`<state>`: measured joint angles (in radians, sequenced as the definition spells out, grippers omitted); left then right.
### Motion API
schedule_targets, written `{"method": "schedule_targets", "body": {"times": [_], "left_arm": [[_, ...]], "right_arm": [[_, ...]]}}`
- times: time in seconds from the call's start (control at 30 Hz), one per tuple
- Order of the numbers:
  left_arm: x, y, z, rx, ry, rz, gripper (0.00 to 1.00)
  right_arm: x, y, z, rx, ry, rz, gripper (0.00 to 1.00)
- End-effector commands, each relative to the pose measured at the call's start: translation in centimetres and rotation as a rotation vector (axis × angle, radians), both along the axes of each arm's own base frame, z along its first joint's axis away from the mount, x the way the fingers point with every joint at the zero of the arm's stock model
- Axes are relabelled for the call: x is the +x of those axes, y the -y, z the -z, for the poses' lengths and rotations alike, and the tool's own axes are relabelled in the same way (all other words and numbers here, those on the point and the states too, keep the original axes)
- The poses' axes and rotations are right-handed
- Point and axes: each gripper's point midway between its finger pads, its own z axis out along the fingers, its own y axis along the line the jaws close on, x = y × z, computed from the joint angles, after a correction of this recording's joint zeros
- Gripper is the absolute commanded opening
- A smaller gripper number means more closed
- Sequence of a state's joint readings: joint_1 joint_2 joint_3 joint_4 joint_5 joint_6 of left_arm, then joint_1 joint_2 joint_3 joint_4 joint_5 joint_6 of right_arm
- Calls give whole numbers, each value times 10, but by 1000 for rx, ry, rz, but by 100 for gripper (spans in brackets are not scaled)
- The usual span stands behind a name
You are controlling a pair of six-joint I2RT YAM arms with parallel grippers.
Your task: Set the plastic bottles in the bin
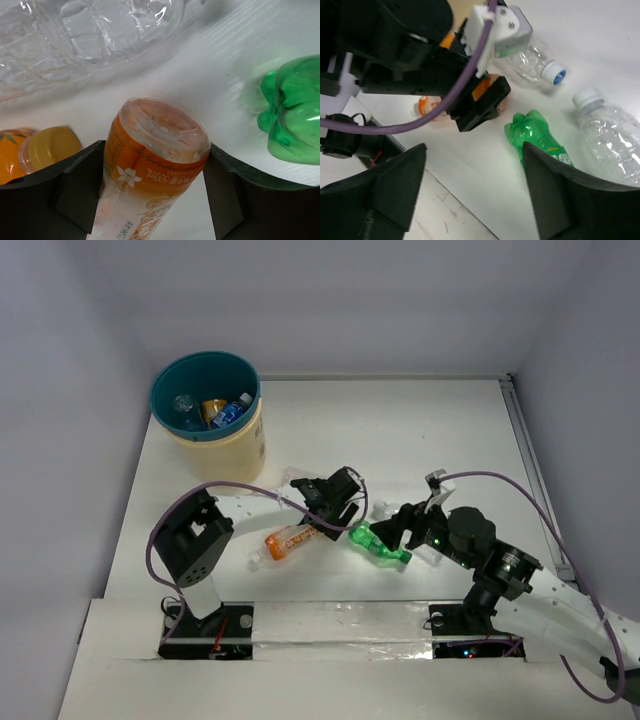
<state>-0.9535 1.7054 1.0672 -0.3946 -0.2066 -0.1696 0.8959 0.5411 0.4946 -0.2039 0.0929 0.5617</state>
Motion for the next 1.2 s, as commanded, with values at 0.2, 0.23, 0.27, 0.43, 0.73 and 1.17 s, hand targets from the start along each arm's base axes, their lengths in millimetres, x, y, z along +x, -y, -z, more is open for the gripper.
{"method": "schedule_targets", "body": {"times": [0.2,0.23,0.27,0.43,0.73,1.17], "left_arm": [[-5,13,-93,-253,91,-16,37],[-5,13,-104,-275,110,-18,37],[-5,11,-122,-315,143,-24,37],[19,-17,-187,-452,295,-157,37],[60,-80,-331,-779,592,-346,39],[83,-145,-494,-1028,993,-515,40]], "right_arm": [[6,-19,35,-112,-125,-32,73],[7,-20,36,-121,-129,-30,76],[8,-19,42,-146,-143,-21,79],[20,-18,53,-212,-169,29,90],[44,-23,78,-464,-224,50,96],[29,-41,133,-641,-380,-136,97]]}}
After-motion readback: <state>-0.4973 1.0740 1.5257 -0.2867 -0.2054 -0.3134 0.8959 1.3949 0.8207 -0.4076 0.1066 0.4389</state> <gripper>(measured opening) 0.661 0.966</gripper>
